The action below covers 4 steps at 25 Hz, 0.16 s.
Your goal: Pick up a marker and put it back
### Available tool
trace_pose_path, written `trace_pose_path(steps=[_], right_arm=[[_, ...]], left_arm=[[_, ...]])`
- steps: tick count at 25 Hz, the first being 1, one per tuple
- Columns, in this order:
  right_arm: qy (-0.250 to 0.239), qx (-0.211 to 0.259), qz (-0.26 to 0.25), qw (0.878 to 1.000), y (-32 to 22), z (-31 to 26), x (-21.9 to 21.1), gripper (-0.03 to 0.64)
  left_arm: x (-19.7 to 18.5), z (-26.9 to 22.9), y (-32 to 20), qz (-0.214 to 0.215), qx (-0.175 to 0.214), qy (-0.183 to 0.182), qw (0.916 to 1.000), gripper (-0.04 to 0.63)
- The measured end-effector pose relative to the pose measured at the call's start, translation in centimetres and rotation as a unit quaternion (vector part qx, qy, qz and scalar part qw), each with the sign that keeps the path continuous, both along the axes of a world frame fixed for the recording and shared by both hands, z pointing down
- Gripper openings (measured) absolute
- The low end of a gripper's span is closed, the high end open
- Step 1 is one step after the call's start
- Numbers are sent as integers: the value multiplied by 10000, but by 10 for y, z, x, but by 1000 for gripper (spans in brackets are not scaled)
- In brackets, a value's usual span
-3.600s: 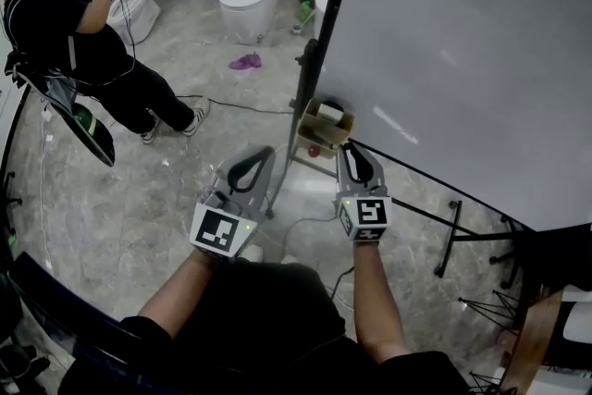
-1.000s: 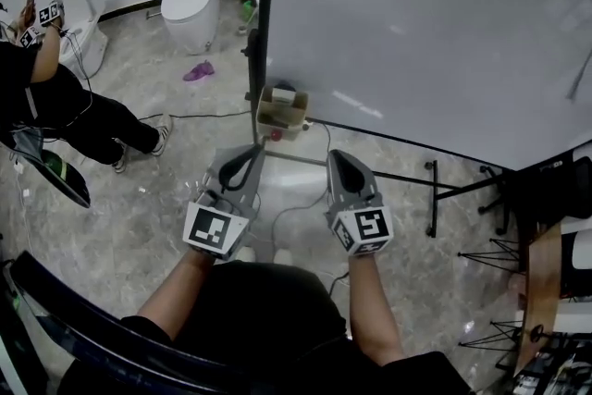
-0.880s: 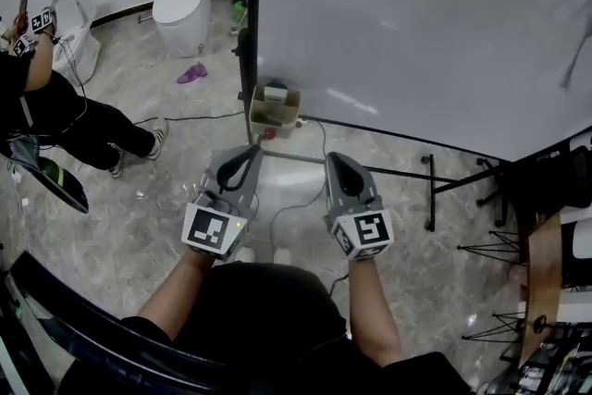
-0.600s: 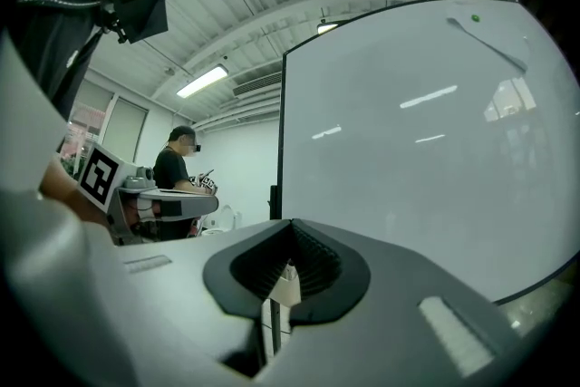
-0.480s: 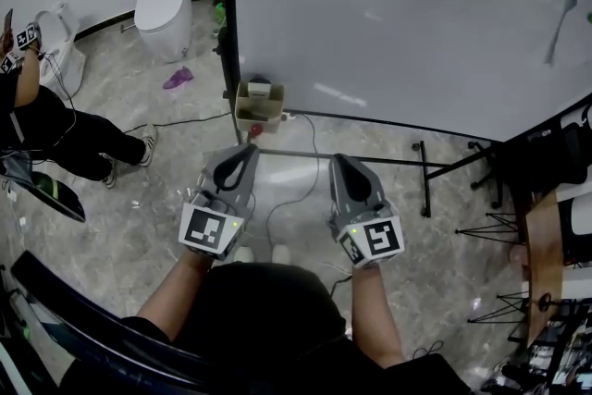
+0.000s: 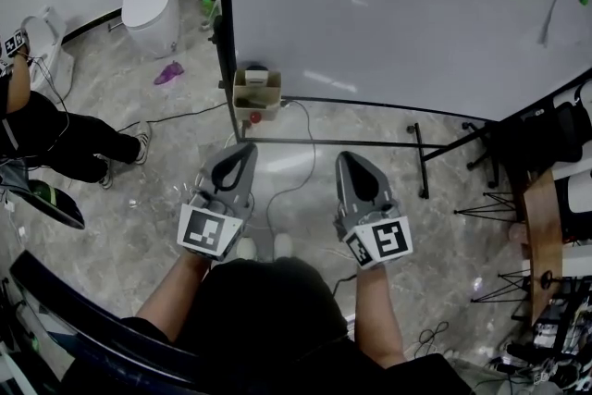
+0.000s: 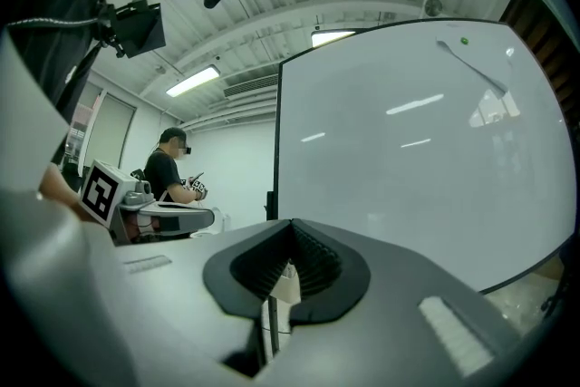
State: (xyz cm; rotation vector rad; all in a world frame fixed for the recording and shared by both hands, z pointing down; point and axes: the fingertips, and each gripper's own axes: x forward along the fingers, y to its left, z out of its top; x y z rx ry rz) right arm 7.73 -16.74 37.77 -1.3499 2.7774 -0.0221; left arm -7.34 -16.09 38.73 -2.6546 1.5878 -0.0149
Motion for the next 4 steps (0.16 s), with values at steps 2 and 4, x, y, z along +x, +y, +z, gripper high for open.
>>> trace_pose_path(steps=[2,4], right_arm=[[-20,-4,-20,10000,6,-1,-7,8],[-44,2,-50,10000,10,-3,-15,8]], left_arm=[[-7,3,3,7,-25,6,10000,3],[-15,5,6,3,-34,-3,10000,3]])
